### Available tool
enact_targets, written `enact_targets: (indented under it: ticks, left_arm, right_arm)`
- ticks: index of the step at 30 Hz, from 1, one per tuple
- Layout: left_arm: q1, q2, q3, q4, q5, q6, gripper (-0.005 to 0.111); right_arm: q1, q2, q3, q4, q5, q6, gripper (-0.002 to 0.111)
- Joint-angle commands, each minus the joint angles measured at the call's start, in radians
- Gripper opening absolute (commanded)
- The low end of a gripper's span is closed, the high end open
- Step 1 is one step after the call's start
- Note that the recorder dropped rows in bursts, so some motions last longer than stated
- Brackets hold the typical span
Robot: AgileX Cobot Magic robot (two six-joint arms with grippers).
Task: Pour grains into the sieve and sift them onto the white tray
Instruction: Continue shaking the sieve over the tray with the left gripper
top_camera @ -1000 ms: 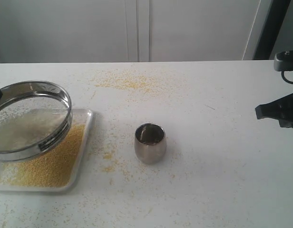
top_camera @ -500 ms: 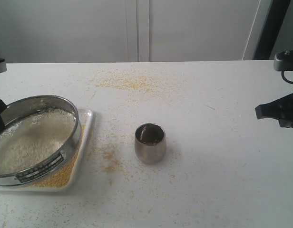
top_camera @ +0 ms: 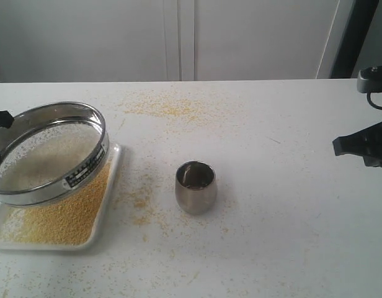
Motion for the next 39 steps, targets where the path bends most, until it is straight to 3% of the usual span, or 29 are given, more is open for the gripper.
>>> enact_targets:
  ticks: [1, 5, 7, 10, 11, 12, 14, 16, 18, 20, 23, 24, 25, 26, 29, 30, 31, 33, 35, 37, 39]
  left_arm:
    - [-0.002, 0.024, -0.006, -0.172, 0.225, 0.328, 0.0]
    - [0.0, 0.024, -0.012, 0.241, 0.124, -0.211, 0.0]
    - [0.0, 0.017, -0.004, 0.254, 0.125, -0.182, 0.0]
    - [-0.001, 0.021, -0.004, 0.002, 0.215, 0.289, 0.0]
    - [-0.001, 0.022, -0.004, -0.066, 0.243, 0.406, 0.0]
    - [0.001, 0.022, -0.004, -0.086, 0.217, 0.407, 0.0]
    - [0.015, 0.017, -0.004, -0.058, 0.087, 0.136, 0.0]
    - [0.026, 0.013, -0.004, -0.054, 0.046, -0.033, 0.0]
    - [0.022, 0.018, -0.004, -0.048, 0.089, 0.032, 0.0]
    - [0.019, 0.025, -0.013, 0.05, 0.129, 0.064, 0.0]
    - [0.031, 0.022, -0.015, 0.294, 0.099, -0.185, 0.0]
    - [0.031, 0.013, -0.011, 0.298, 0.088, -0.225, 0.0]
    - [0.031, 0.013, -0.011, 0.254, 0.085, -0.156, 0.0]
    - [0.027, 0.011, -0.013, 0.138, 0.093, 0.015, 0.0]
    - [0.022, 0.017, -0.013, -0.317, 0.277, 0.664, 0.0]
    - [0.022, 0.017, -0.013, -0.37, 0.3, 0.698, 0.0]
    - [0.022, 0.017, -0.018, -0.334, 0.246, 0.621, 0.0]
    - [0.022, 0.012, -0.017, -0.032, 0.065, 0.141, 0.0]
    - [0.022, 0.013, -0.012, 0.279, 0.074, -0.223, 0.0]
    - [0.02, 0.015, -0.01, 0.392, 0.101, -0.24, 0.0]
    - [0.02, 0.013, -0.01, 0.359, 0.099, -0.126, 0.0]
  right_arm:
    - [-0.011, -0.007, -0.001, -0.003, -0.007, 0.0, 0.0]
    - [-0.011, -0.007, -0.001, -0.003, -0.008, 0.0, 0.0]
    - [-0.011, -0.007, -0.001, -0.003, -0.008, 0.0, 0.0]
    - [-0.011, -0.007, -0.001, -0.003, -0.008, 0.0, 0.0]
    - [-0.011, -0.007, -0.001, -0.003, -0.008, 0.0, 0.0]
    - [-0.011, -0.007, -0.001, -0.003, -0.008, 0.0, 0.0]
    - [-0.011, -0.007, -0.001, -0.003, -0.008, 0.0, 0.0]
    - [-0.011, -0.007, -0.001, -0.003, -0.008, 0.0, 0.0]
    - [-0.011, -0.007, -0.001, -0.003, -0.008, 0.0, 0.0]
    - [-0.011, -0.007, -0.001, -0.003, -0.008, 0.0, 0.0]
    - [-0.011, -0.007, -0.001, -0.003, -0.008, 0.0, 0.0]
    - [-0.011, -0.007, -0.001, -0.003, -0.008, 0.0, 0.0]
    - [-0.011, -0.007, -0.001, -0.003, -0.008, 0.0, 0.0]
    - [-0.011, -0.007, -0.001, -0.003, -0.008, 0.0, 0.0]
    - [-0.011, -0.007, -0.001, 0.001, -0.008, 0.0, 0.0]
    - [-0.011, -0.007, -0.001, 0.001, -0.008, 0.0, 0.0]
    - [-0.011, -0.007, -0.001, 0.001, -0.008, 0.0, 0.0]
    - [-0.011, -0.007, -0.001, 0.001, -0.008, 0.0, 0.0]
    - [-0.011, -0.007, -0.001, 0.001, -0.008, 0.0, 0.0]
    - [-0.011, -0.007, -0.001, 0.001, -0.008, 0.0, 0.0]
    - [-0.011, -0.007, -0.001, 0.001, -0.008, 0.0, 0.0]
